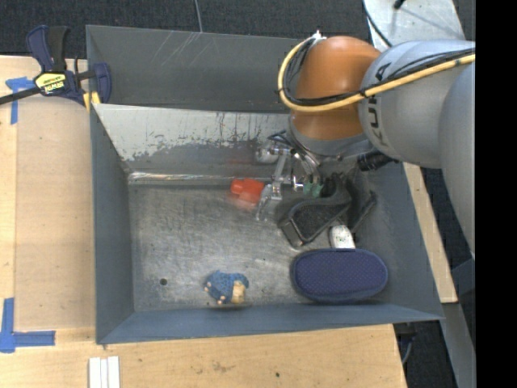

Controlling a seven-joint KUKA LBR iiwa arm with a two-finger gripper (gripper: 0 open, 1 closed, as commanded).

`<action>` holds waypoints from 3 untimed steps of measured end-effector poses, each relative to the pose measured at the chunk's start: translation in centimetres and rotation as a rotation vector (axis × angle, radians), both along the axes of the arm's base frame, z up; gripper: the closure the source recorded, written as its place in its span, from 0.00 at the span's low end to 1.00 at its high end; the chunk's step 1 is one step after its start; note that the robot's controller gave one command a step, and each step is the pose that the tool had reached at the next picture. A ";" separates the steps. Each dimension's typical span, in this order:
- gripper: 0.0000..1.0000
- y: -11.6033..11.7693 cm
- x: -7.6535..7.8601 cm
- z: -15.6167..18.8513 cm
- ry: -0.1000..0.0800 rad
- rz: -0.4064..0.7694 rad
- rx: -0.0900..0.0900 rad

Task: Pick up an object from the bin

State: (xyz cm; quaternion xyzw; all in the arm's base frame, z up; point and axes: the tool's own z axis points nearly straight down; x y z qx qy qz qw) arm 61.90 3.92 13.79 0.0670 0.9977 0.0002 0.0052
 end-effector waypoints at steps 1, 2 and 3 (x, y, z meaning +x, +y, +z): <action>0.00 -1.8 0.6 -5.7 0.022 -0.306 0.004; 1.00 -1.9 1.0 -5.5 0.006 -0.306 0.002; 1.00 -3.0 -2.1 14.7 -0.002 -0.428 0.005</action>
Offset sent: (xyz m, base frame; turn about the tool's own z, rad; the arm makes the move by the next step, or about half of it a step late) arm 0.0083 -0.0188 -0.0564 0.3096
